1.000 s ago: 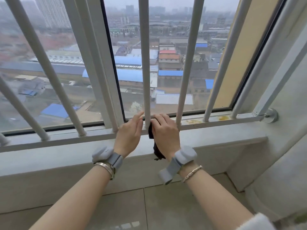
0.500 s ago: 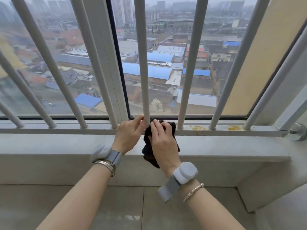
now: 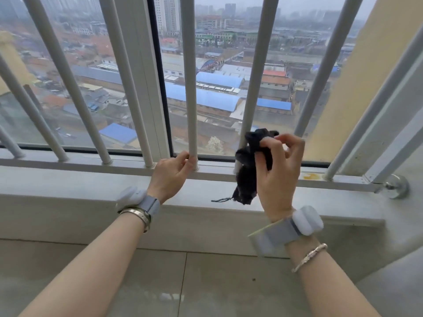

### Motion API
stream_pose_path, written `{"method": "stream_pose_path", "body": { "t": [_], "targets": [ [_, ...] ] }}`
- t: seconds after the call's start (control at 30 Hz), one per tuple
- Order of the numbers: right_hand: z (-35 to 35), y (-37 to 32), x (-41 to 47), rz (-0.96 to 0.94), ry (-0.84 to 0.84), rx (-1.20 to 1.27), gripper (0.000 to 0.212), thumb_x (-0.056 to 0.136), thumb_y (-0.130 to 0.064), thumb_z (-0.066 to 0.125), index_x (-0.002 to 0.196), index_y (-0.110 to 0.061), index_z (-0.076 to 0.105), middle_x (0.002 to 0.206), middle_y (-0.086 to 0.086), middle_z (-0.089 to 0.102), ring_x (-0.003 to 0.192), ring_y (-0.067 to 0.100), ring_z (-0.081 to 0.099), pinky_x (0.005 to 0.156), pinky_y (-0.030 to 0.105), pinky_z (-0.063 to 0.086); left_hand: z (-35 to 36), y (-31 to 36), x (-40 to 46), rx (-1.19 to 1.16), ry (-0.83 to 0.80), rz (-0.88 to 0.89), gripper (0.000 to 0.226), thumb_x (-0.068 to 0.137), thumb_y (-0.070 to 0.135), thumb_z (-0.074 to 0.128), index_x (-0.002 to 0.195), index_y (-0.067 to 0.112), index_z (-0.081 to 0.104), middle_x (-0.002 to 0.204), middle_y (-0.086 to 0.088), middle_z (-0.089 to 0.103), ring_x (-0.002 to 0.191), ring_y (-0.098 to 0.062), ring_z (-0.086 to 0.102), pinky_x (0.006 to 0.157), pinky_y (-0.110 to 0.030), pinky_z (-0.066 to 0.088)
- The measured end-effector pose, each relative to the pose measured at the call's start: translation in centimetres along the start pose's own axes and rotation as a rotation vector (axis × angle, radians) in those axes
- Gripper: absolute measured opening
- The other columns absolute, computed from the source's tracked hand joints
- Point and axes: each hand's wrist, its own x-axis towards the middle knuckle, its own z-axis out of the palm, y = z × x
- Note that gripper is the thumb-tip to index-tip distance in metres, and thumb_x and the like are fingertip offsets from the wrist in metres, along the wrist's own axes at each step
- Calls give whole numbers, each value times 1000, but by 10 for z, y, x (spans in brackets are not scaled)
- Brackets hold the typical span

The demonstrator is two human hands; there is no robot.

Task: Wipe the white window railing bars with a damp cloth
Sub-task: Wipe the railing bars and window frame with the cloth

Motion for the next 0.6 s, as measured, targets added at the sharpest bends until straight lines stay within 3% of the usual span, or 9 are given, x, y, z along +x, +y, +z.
{"method": "stream_pose_path", "body": {
  "t": [0.07, 0.13, 0.27, 0.4, 0.5, 0.6],
  "targets": [
    [11, -11, 22, 2, 48, -2, 22, 83, -1, 63, 96, -14, 53, 105, 19, 46, 98, 8, 43, 91, 7, 35, -2, 3, -2, -9, -21, -12, 40, 97, 45, 32, 100, 16, 60, 83, 0, 68, 78, -25, 58, 73, -35, 40],
    [27, -17, 32, -5, 46, -33, 24, 78, -1, 67, 96, -12, 55, 107, 21, 48, 99, 19, 50, 91, 8, 36, -4, 4, -3, -29, -27, -8, 36, 97, 40, 33, 101, 16, 59, 87, 0, 68, 79, -22, 57, 74, -34, 40],
    [50, -13, 17, 28, -8, -62, 37, 76, 0, 69, 95, -20, 45, 112, 17, 49, 88, 21, 57, 73, 20, 47, -1, 0, -3, -8, 12, 18, 41, 96, 45, 29, 98, 18, 59, 81, 2, 65, 72, -20, 54, 70, -32, 39],
    [52, -3, -18, 103, -85, -162, 45, 74, 1, 71, 94, -21, 37, 100, 14, 54, 75, 19, 54, 63, 14, 37, 6, -6, -2, -11, 75, 50, 44, 94, 47, 28, 98, 18, 60, 82, 5, 68, 75, -19, 60, 71, -31, 41],
    [53, -9, -27, 187, -117, -197, 40, 73, 4, 70, 95, -12, 41, 90, 14, 54, 70, 9, 39, 64, 12, 28, 2, -5, -2, 0, 58, 85, 42, 97, 44, 28, 98, 17, 60, 88, 1, 71, 83, -25, 63, 77, -34, 42],
    [49, -18, -11, 228, -59, -183, 27, 70, 5, 72, 83, 1, 49, 77, 12, 51, 64, 16, 39, 59, 15, 27, -4, -1, -1, 14, -22, 70, 42, 98, 42, 27, 103, 15, 59, 95, -3, 70, 90, -29, 60, 80, -35, 37]
  ]
}}
